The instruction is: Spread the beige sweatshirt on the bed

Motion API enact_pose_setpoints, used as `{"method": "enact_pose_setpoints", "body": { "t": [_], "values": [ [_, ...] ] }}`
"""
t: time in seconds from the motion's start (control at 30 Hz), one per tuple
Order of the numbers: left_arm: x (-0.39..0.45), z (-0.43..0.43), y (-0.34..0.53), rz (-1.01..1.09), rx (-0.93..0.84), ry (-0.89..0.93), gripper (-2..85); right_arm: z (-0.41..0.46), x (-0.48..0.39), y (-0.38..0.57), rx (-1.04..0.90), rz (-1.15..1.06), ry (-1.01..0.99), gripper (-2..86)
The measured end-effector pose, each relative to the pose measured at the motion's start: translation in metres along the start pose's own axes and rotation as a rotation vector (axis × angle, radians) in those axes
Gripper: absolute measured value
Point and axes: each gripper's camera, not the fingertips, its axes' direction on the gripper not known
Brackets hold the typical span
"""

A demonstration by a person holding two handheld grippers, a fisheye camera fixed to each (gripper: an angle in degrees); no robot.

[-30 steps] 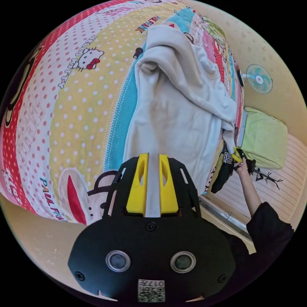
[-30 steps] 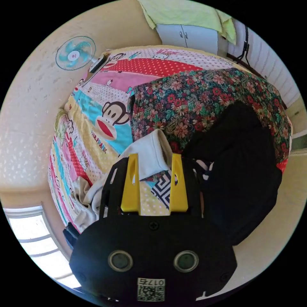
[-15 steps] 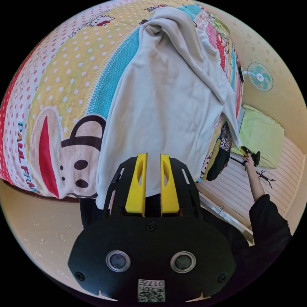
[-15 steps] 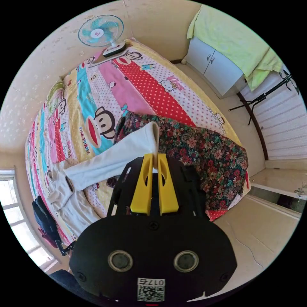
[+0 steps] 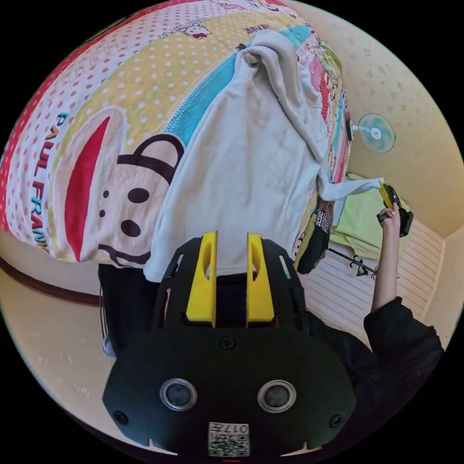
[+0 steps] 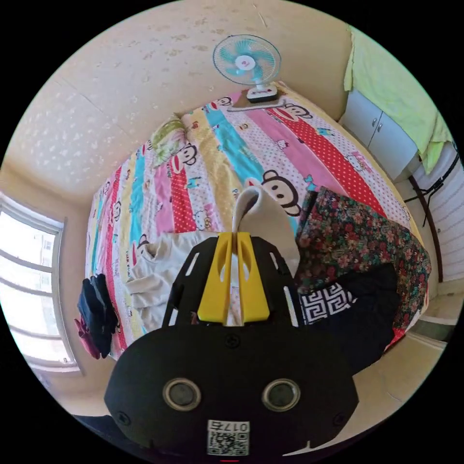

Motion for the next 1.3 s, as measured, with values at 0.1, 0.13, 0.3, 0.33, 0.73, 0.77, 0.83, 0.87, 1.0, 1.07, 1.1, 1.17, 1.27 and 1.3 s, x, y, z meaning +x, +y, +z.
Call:
{"method": "enact_pose_setpoints", "body": {
  "t": [0.1, 0.13, 0.3, 0.33, 0.73, 0.77, 0.83, 0.87, 1.0, 1.07, 1.1, 1.17, 1.27, 1.3],
  "values": [
    [-0.016, -0.016, 0.004, -0.022, 0.044, 0.022, 9.9, 0.041, -0.096, 0.024, -0.026, -0.118, -0.116, 2.9],
    [-0.023, -0.022, 0.005, -0.027, 0.060, 0.029, 9.9, 0.066, -0.128, 0.036, -0.066, -0.150, -0.152, 3.1],
    [-0.043, -0.040, 0.002, -0.024, 0.097, 0.038, 10.9, 0.164, -0.210, 0.089, -0.329, -0.356, -0.459, 4.8],
    [-0.047, -0.045, 0.000, -0.018, 0.103, 0.034, 11.5, 0.170, -0.209, 0.096, -0.350, -0.360, -0.507, 6.0],
    [-0.076, -0.034, -0.022, 0.040, -0.001, -0.056, 13.2, 0.115, 0.078, 0.154, -0.503, -0.102, 0.098, 13.0],
    [-0.076, -0.035, -0.021, 0.044, 0.002, -0.072, 12.8, 0.115, 0.088, 0.160, -0.525, -0.099, 0.111, 13.4],
    [-0.073, -0.034, -0.019, 0.051, -0.005, -0.097, 12.3, 0.121, 0.118, 0.184, -0.647, -0.091, 0.135, 14.5],
    [-0.071, -0.031, -0.017, 0.051, -0.026, -0.114, 11.8, 0.124, 0.123, 0.191, -0.684, -0.086, 0.125, 14.6],
    [-0.071, -0.022, -0.012, 0.027, -0.061, -0.153, 9.5, 0.133, 0.138, 0.226, -0.818, -0.087, 0.025, 12.1],
    [-0.079, -0.026, -0.018, -0.069, -0.081, -0.101, 6.4, 0.125, 0.140, 0.223, -0.780, -0.090, 0.017, 7.4],
    [-0.080, -0.027, -0.019, -0.079, -0.098, -0.069, 5.3, 0.121, 0.142, 0.218, -0.782, -0.063, -0.022, 5.1],
    [-0.074, -0.041, -0.022, -0.042, -0.159, 0.036, 3.9, 0.110, 0.145, 0.206, -0.777, -0.049, -0.088, 4.2],
    [-0.060, -0.073, -0.009, -0.015, -0.213, 0.085, 3.2, 0.077, 0.149, 0.188, -0.776, -0.069, -0.247, 3.5],
    [-0.056, -0.080, -0.004, -0.018, -0.208, 0.108, 3.0, 0.062, 0.150, 0.184, -0.770, -0.065, -0.300, 3.3]
  ]
}}
